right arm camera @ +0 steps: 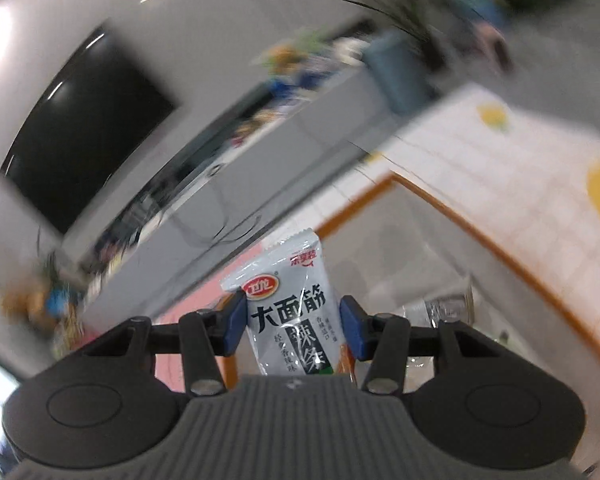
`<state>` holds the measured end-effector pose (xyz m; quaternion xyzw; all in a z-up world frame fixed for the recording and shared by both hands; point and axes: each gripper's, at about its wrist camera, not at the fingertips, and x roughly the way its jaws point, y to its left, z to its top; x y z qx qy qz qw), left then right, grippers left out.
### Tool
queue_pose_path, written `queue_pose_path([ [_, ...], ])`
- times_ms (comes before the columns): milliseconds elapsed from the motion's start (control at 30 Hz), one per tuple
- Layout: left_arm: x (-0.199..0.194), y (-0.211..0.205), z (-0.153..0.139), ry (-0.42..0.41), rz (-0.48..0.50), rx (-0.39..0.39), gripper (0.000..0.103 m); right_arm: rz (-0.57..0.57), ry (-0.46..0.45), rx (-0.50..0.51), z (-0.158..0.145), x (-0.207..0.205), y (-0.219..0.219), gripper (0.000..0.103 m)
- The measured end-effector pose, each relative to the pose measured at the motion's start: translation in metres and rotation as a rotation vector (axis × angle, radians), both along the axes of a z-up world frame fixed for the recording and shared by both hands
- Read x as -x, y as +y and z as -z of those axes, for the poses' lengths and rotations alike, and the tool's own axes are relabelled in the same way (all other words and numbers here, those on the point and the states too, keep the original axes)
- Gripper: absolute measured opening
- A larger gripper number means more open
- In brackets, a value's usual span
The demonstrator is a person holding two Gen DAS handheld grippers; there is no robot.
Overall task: Organize snacks
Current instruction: 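Carry the white spicy strip pack into the orange box with the right gripper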
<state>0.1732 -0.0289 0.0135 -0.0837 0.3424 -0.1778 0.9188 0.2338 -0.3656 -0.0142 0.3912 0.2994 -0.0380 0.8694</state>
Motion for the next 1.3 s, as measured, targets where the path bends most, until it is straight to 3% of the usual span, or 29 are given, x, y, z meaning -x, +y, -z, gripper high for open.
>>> queue_pose_path([
  [100, 0.004, -0.001, 0.004, 0.01, 0.002, -0.016, 0.062, 0.141, 0.079, -0.213, 0.028, -0.01, -0.015, 0.049],
  [233, 0.001, 0.002, 0.007, 0.029, -0.015, -0.028, 0.062, 0.248, 0.119, -0.295, 0.043, -0.023, -0.023, 0.049],
  [433, 0.001, 0.008, 0.004, 0.03, -0.037, -0.014, 0.062, 0.547, 0.147, -0.506, 0.069, -0.029, -0.031, 0.049],
  [600, 0.001, 0.012, 0.005, 0.033, -0.043, -0.029, 0.062, 0.738, 0.107, -0.621, 0.086, -0.028, -0.024, 0.049],
  [700, 0.001, 0.016, 0.007, 0.045, -0.049, -0.026, 0.062, 0.822, -0.013, -0.694, 0.087, -0.028, -0.018, 0.049],
  [767, 0.001, 0.019, 0.006, 0.048, -0.055, -0.024, 0.062, 0.845, -0.007, -0.68, 0.085, -0.033, -0.016, 0.057],
  [800, 0.0, 0.019, 0.005, 0.049, -0.057, -0.022, 0.062, 0.844, 0.005, -0.687, 0.085, -0.035, -0.015, 0.062],
  [867, 0.001, 0.021, 0.003, 0.048, -0.058, -0.013, 0.062, 0.824, 0.016, -0.725, 0.085, -0.032, -0.015, 0.082],
  [933, 0.002, 0.02, 0.0, 0.042, -0.055, -0.006, 0.062, 0.815, 0.013, -0.768, 0.079, -0.021, -0.015, 0.094],
  [1033, 0.007, 0.018, -0.006, 0.024, -0.044, 0.0, 0.062, 0.728, 0.044, -0.774, 0.063, -0.006, -0.018, 0.096],
  [1200, 0.013, 0.007, -0.01, 0.003, -0.012, 0.0, 0.062, 0.453, 0.123, -0.692, 0.029, 0.03, -0.021, 0.096],
  [1300, 0.015, -0.002, -0.01, 0.007, 0.014, -0.002, 0.062, 0.285, 0.09, -0.616, 0.012, 0.059, -0.021, 0.096],
])
